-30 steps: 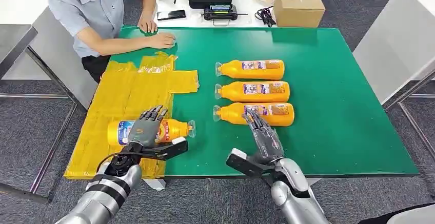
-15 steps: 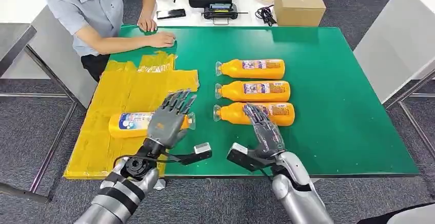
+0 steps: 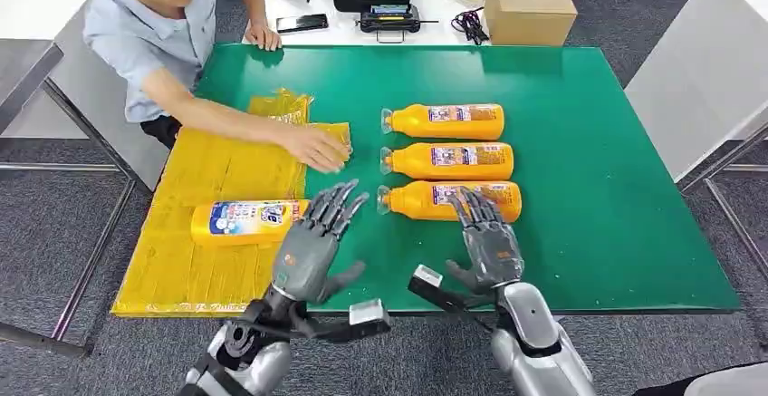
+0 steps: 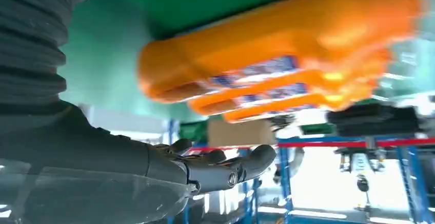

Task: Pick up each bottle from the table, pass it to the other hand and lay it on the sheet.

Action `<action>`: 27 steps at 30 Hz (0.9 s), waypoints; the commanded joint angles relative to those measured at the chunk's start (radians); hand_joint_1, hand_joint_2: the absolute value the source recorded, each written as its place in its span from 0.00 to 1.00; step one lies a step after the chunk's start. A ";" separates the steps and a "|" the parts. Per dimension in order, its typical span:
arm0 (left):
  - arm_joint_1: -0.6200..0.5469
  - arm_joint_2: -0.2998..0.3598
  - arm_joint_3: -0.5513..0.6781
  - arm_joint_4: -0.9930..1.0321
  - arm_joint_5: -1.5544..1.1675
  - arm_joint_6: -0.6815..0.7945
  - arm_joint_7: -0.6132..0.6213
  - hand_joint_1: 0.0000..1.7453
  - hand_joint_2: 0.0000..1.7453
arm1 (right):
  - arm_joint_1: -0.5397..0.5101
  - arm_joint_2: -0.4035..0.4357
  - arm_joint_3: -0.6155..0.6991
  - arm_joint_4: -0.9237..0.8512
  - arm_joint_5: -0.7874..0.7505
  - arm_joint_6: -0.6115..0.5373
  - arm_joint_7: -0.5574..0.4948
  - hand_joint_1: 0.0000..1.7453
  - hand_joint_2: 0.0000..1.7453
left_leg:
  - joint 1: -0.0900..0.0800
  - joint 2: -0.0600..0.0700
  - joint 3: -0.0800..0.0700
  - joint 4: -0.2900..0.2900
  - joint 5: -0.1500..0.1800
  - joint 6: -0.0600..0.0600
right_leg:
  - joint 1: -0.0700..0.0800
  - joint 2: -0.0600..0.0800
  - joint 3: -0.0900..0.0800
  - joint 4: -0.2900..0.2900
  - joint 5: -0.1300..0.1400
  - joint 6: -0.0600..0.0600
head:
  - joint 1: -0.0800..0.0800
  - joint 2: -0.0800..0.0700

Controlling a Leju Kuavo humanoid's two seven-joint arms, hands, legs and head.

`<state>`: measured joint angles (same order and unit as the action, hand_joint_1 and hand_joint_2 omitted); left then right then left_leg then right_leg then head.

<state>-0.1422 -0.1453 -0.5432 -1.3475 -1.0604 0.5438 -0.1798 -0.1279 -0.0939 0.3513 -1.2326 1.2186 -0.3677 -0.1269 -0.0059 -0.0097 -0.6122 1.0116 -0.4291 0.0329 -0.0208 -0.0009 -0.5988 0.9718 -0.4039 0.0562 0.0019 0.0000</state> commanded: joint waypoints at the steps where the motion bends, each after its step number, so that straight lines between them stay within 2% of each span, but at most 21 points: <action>1: 0.226 0.008 -0.032 -0.255 0.267 -0.121 -0.066 0.00 1.00 | 0.046 -0.127 -0.126 -0.035 0.077 0.051 0.046 0.00 1.00 | 0.000 0.000 0.005 0.000 -0.003 -0.001 | 0.000 -0.001 0.005 0.000 -0.003 -0.002 | 0.000 0.000; 7: 0.212 -0.003 -0.016 -0.229 0.270 -0.115 -0.066 0.00 1.00 | 0.022 -0.117 -0.121 -0.013 0.081 0.067 0.046 0.00 1.00 | 0.001 0.002 0.004 0.000 -0.002 -0.002 | 0.001 0.001 0.003 0.000 -0.001 -0.003 | 0.000 0.000; 15: 0.197 -0.029 0.009 -0.187 0.243 -0.061 -0.083 0.00 1.00 | -0.026 -0.128 -0.075 0.057 0.079 0.154 0.080 0.00 1.00 | 0.001 0.003 0.005 -0.001 -0.001 -0.001 | 0.001 0.002 0.004 -0.001 0.000 -0.002 | 0.000 0.000; 24: 0.187 -0.028 -0.004 -0.177 0.240 -0.055 -0.091 0.00 1.00 | -0.051 -0.137 -0.076 0.073 0.064 0.142 0.083 0.00 1.00 | 0.001 0.002 0.005 -0.001 -0.001 -0.002 | 0.001 0.001 0.005 0.000 -0.001 -0.002 | 0.000 0.000; 27: 0.176 -0.027 -0.014 -0.165 0.240 -0.052 -0.093 0.00 1.00 | -0.081 -0.130 -0.067 0.110 0.045 0.178 0.077 0.00 1.00 | 0.001 0.003 0.006 -0.001 -0.002 -0.002 | 0.001 0.002 0.005 -0.001 -0.001 -0.003 | 0.000 0.000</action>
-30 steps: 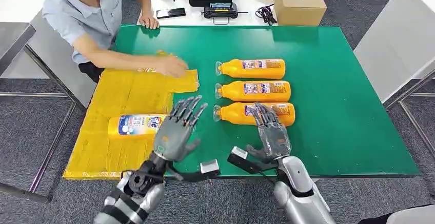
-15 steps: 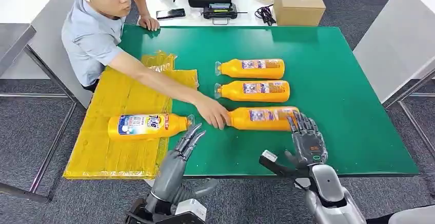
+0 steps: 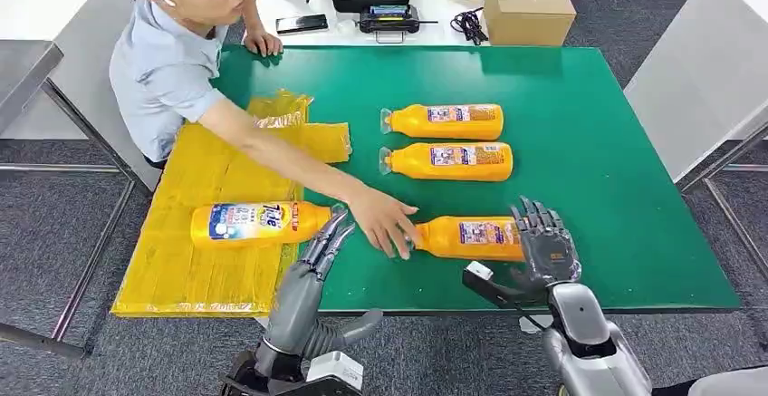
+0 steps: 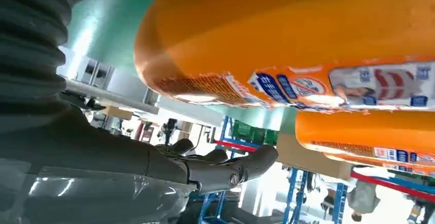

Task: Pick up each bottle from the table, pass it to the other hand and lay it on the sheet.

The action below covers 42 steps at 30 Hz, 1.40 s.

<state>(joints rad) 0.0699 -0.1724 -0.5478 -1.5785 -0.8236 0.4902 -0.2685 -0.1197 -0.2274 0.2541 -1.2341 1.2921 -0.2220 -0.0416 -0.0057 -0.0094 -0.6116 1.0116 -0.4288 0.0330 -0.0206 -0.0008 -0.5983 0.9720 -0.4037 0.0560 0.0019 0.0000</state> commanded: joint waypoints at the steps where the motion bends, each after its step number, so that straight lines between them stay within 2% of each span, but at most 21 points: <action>1: -0.041 0.001 -0.017 0.072 0.005 0.005 -0.007 0.00 1.00 | -0.106 0.001 0.034 0.149 -0.042 0.057 0.000 0.00 1.00 | 0.001 0.003 0.004 -0.001 -0.001 -0.002 | 0.001 0.002 0.004 -0.001 0.000 -0.002 | 0.000 0.000; 4: -0.046 0.005 -0.027 0.081 0.008 0.008 -0.011 0.00 1.00 | -0.137 -0.008 0.030 0.213 -0.061 0.059 0.002 0.00 1.00 | 0.002 0.004 0.007 -0.001 -0.002 -0.002 | 0.002 0.003 0.007 -0.002 -0.001 -0.003 | 0.000 0.000; 7: -0.053 0.010 -0.031 0.089 0.012 0.012 -0.014 0.00 1.00 | -0.171 -0.013 0.023 0.268 -0.086 0.063 -0.020 0.00 1.00 | 0.000 0.002 0.003 -0.001 0.000 -0.001 | 0.000 0.001 0.003 -0.001 0.000 -0.001 | 0.000 0.000; 11: -0.053 0.010 -0.031 0.089 0.012 0.012 -0.014 0.00 1.00 | -0.171 -0.013 0.023 0.268 -0.086 0.063 -0.020 0.00 1.00 | 0.001 0.002 0.007 -0.001 -0.002 -0.002 | 0.001 0.002 0.006 -0.001 -0.001 -0.002 | 0.000 0.000; 17: -0.056 0.010 -0.034 0.089 0.014 0.014 -0.015 0.00 1.00 | -0.177 -0.011 0.028 0.281 -0.086 0.065 -0.020 0.00 1.00 | 0.000 0.001 0.004 -0.001 0.000 -0.001 | 0.000 0.000 0.003 -0.001 0.000 -0.001 | 0.000 0.000; 24: -0.098 0.022 -0.070 0.139 0.048 0.019 -0.039 0.00 1.00 | -0.294 -0.003 0.039 0.491 -0.182 0.099 -0.096 0.00 1.00 | 0.001 0.003 0.006 -0.001 0.000 -0.001 | 0.001 0.002 0.005 -0.002 0.001 -0.002 | 0.000 0.000; 28: -0.109 0.019 -0.082 0.153 0.062 0.022 -0.045 0.00 1.00 | -0.300 0.004 0.071 0.525 -0.197 0.125 -0.113 0.00 1.00 | 0.001 0.003 0.008 -0.001 0.000 -0.001 | 0.001 0.001 0.007 -0.002 0.001 -0.002 | 0.000 0.000; 29: -0.111 0.019 -0.085 0.156 0.064 0.022 -0.046 0.00 1.00 | -0.296 0.003 0.074 0.525 -0.206 0.126 -0.118 0.47 1.00 | 0.001 0.003 0.009 -0.002 0.000 -0.002 | 0.002 0.001 0.009 -0.003 0.001 -0.003 | 0.000 0.000; 30: -0.112 0.019 -0.087 0.157 0.067 0.022 -0.048 0.00 1.00 | -0.293 -0.001 0.076 0.524 -0.213 0.128 -0.124 0.89 1.00 | 0.001 0.002 0.009 -0.001 0.000 -0.001 | 0.001 0.000 0.008 -0.002 0.001 -0.002 | 0.000 0.000; 31: -0.112 0.018 -0.088 0.158 0.070 0.022 -0.049 0.00 1.00 | -0.291 -0.005 0.081 0.523 -0.215 0.130 -0.127 1.00 1.00 | 0.001 0.002 0.011 -0.002 0.000 -0.002 | 0.002 0.000 0.010 -0.002 0.000 -0.003 | 0.000 0.000; 33: -0.116 0.019 -0.091 0.163 0.080 0.024 -0.054 0.00 1.00 | -0.275 -0.006 0.065 0.508 -0.276 0.146 -0.168 1.00 1.00 | 0.001 0.001 0.010 -0.001 0.000 -0.001 | 0.001 0.000 0.009 -0.002 0.000 -0.002 | 0.000 0.000; 36: -0.137 0.025 -0.110 0.188 0.114 0.021 -0.085 0.00 1.00 | -0.237 -0.023 0.034 0.496 -0.449 0.255 -0.287 1.00 1.00 | 0.001 0.000 0.010 -0.001 0.001 -0.001 | 0.001 -0.002 0.010 -0.002 0.000 -0.002 | 0.000 0.000; 39: -0.147 0.022 -0.113 0.207 0.125 0.024 -0.093 0.00 1.00 | -0.216 -0.039 0.024 0.506 -0.487 0.240 -0.326 1.00 1.00 | 0.002 -0.003 0.012 -0.002 0.001 -0.001 | 0.002 -0.005 0.013 -0.003 -0.001 -0.002 | 0.000 0.000; 42: -0.142 0.022 -0.116 0.203 0.132 0.022 -0.094 0.00 1.00 | -0.200 -0.034 0.027 0.486 -0.500 0.219 -0.335 1.00 1.00 | 0.002 0.000 0.013 -0.002 0.001 -0.001 | 0.002 -0.002 0.012 -0.003 0.000 -0.002 | 0.001 0.000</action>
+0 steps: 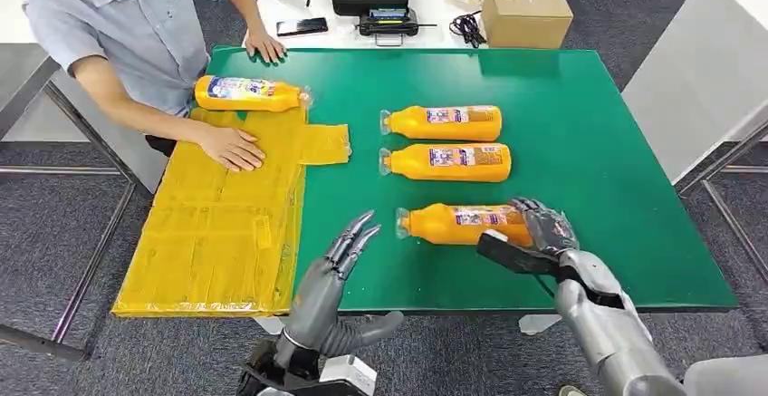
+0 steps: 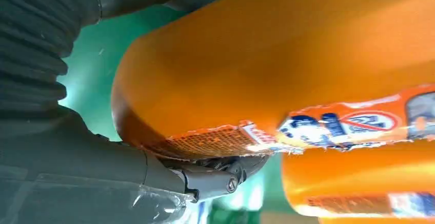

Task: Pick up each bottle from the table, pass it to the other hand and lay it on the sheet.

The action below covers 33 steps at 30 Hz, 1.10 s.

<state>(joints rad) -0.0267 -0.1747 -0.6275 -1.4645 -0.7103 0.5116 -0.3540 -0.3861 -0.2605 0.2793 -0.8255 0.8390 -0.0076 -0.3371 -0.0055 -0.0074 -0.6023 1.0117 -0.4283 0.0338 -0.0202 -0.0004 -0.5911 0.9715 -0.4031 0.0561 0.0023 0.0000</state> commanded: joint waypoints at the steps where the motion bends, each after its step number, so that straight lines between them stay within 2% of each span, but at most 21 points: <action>1: -0.043 0.025 -0.038 0.089 0.022 -0.001 -0.009 0.00 1.00 | 0.072 -0.001 0.003 0.067 -0.056 0.006 -0.041 1.00 1.00 | 0.002 -0.003 0.005 -0.002 0.000 -0.002 | 0.002 -0.003 0.007 -0.003 -0.001 -0.003 | -0.001 0.000; 8: -0.047 0.014 -0.044 0.098 0.042 0.005 -0.020 0.00 1.00 | 0.102 -0.013 0.016 0.012 -0.087 0.007 -0.047 1.00 1.00 | 0.003 -0.002 0.006 -0.002 -0.001 -0.004 | 0.003 -0.004 0.008 -0.004 -0.001 -0.004 | 0.000 0.000; 10: -0.031 -0.018 -0.004 0.088 0.152 0.041 -0.061 0.00 1.00 | 0.139 0.002 -0.020 -0.037 -0.151 0.000 -0.078 1.00 1.00 | 0.003 -0.003 0.007 -0.003 -0.001 -0.004 | 0.003 -0.005 0.009 -0.005 -0.001 -0.004 | 0.000 0.000; 15: -0.034 -0.038 0.046 0.094 0.405 0.047 -0.129 0.00 1.00 | 0.205 0.040 -0.075 -0.149 -0.217 -0.017 -0.096 1.00 1.00 | 0.002 -0.001 0.006 -0.001 -0.001 -0.002 | 0.002 -0.002 0.007 -0.002 -0.001 -0.003 | 0.000 0.000; 17: -0.020 -0.066 0.091 0.103 0.580 0.118 -0.204 0.00 1.00 | 0.251 0.115 -0.138 -0.258 -0.300 -0.023 -0.148 1.00 1.00 | 0.002 0.001 0.006 -0.001 -0.002 -0.004 | 0.002 -0.001 0.007 -0.002 -0.001 -0.004 | 0.000 0.000; 20: -0.020 -0.072 0.114 0.140 0.826 0.131 -0.208 0.00 1.00 | 0.285 0.206 -0.165 -0.373 -0.400 -0.006 -0.150 1.00 1.00 | 0.001 0.003 0.004 -0.001 -0.002 -0.003 | 0.002 0.001 0.005 -0.001 0.000 -0.003 | 0.000 0.000; 23: -0.020 -0.071 0.128 0.151 0.896 0.127 -0.243 0.00 1.00 | 0.282 0.230 -0.154 -0.390 -0.449 0.016 -0.142 1.00 1.00 | 0.002 0.006 0.004 -0.002 -0.003 -0.004 | 0.003 0.005 0.004 -0.001 -0.001 -0.004 | -0.001 0.000; 27: -0.023 -0.043 0.121 0.129 0.987 0.069 -0.178 0.00 1.00 | 0.268 0.249 -0.134 -0.384 -0.496 0.025 -0.160 1.00 1.00 | 0.002 0.004 -0.001 -0.001 -0.002 -0.003 | 0.002 0.002 -0.001 0.000 -0.001 -0.003 | 0.000 0.000; 33: -0.072 -0.037 0.076 0.249 0.980 0.061 -0.138 0.00 1.00 | 0.244 0.262 -0.104 -0.372 -0.522 0.010 -0.166 1.00 1.00 | 0.001 0.000 -0.003 -0.002 0.000 -0.003 | 0.001 0.001 -0.002 0.000 -0.001 -0.002 | 0.000 0.000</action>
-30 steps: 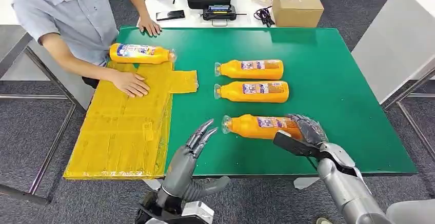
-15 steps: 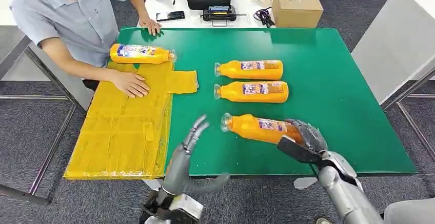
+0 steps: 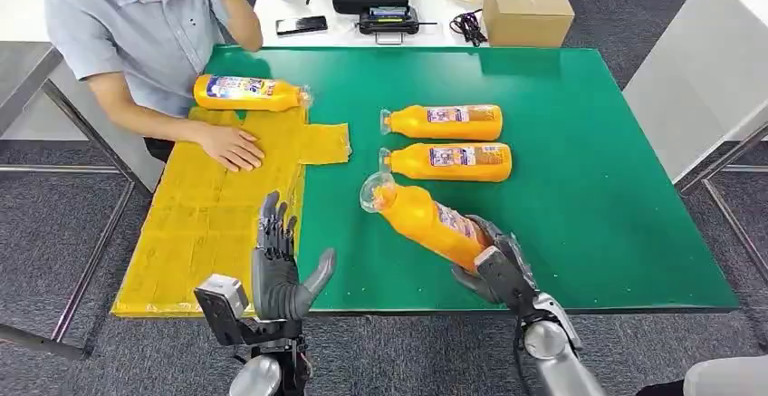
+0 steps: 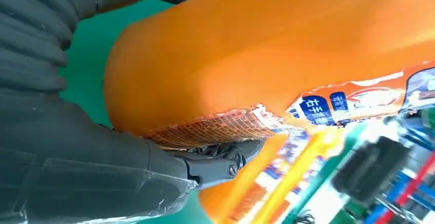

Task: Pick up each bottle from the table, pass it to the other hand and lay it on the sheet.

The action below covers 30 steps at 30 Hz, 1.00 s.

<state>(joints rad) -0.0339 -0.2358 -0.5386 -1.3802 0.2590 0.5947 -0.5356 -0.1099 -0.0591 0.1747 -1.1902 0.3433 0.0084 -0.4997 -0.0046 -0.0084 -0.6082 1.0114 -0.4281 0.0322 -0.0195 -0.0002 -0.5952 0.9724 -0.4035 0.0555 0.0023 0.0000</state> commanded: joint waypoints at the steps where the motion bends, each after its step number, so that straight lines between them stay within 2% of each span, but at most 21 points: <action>1: -0.079 0.021 -0.029 0.197 0.011 -0.037 0.041 0.00 1.00 | -0.052 0.062 0.021 0.021 -0.030 0.002 -0.003 1.00 1.00 | 0.000 0.002 0.005 -0.002 -0.001 -0.002 | 0.000 0.001 0.004 -0.001 -0.001 -0.003 | 0.000 0.000; 9: -0.084 0.018 -0.032 0.203 0.013 -0.041 0.041 0.00 1.00 | -0.058 0.064 0.028 0.030 -0.029 -0.001 -0.004 1.00 1.00 | 0.000 0.002 0.003 -0.001 -0.002 -0.002 | 0.000 0.001 0.003 -0.001 -0.001 -0.003 | 0.000 0.000; 10: -0.102 0.039 -0.078 0.218 -0.019 -0.061 0.055 0.00 1.00 | -0.067 0.057 0.053 0.049 -0.111 0.118 -0.020 1.00 1.00 | 0.000 0.002 0.003 -0.001 -0.001 -0.002 | 0.000 0.001 0.002 -0.001 -0.001 -0.002 | 0.000 0.000; 11: -0.134 0.054 -0.139 0.267 -0.125 -0.026 0.073 0.00 1.00 | -0.068 0.048 0.064 0.057 -0.128 0.156 -0.023 1.00 1.00 | 0.000 0.001 0.002 -0.001 -0.001 -0.001 | 0.000 0.001 0.001 -0.001 0.000 -0.002 | 0.000 0.000; 13: -0.149 0.028 -0.144 0.324 -0.157 -0.087 0.079 0.00 1.00 | -0.086 0.028 0.115 0.114 -0.151 0.248 -0.047 1.00 1.00 | 0.000 0.000 0.002 -0.001 0.000 -0.001 | 0.000 0.000 0.002 -0.001 0.000 -0.002 | -0.001 0.000; 16: -0.174 0.008 -0.152 0.360 -0.181 -0.140 0.079 0.00 1.00 | -0.114 0.004 0.196 0.175 -0.116 0.288 -0.120 1.00 1.00 | 0.001 0.001 0.005 -0.002 -0.001 -0.002 | 0.001 0.001 0.005 -0.002 0.000 -0.002 | 0.000 0.000; 19: -0.200 0.004 -0.170 0.364 -0.184 -0.183 0.084 0.00 1.00 | -0.116 0.000 0.209 0.180 -0.239 0.477 -0.169 1.00 1.00 | 0.000 0.001 0.002 -0.001 -0.001 -0.001 | 0.000 0.001 0.002 -0.001 0.000 -0.002 | 0.000 0.000; 24: -0.218 -0.008 -0.167 0.377 -0.182 -0.201 0.097 0.00 1.00 | -0.114 -0.024 0.226 0.199 -0.227 0.506 -0.198 1.00 1.00 | 0.000 -0.001 0.001 -0.001 -0.001 -0.001 | 0.000 -0.001 0.001 -0.001 -0.001 -0.001 | 0.000 0.000; 30: -0.223 -0.013 -0.149 0.343 -0.167 -0.204 0.087 0.00 1.00 | -0.141 -0.009 0.231 0.235 -0.202 0.457 -0.194 1.00 1.00 | 0.001 0.002 0.002 0.000 -0.002 -0.002 | 0.001 0.002 0.002 -0.001 -0.001 -0.003 | 0.000 0.000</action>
<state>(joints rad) -0.2029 -0.2487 -0.6798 -1.0849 0.0767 0.3925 -0.4444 -0.1805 -0.0515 0.3468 -1.0776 0.1236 0.4982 -0.6939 -0.0053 -0.0088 -0.6103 1.0115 -0.4282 0.0324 -0.0202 -0.0004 -0.5971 0.9724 -0.4034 0.0556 0.0019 0.0000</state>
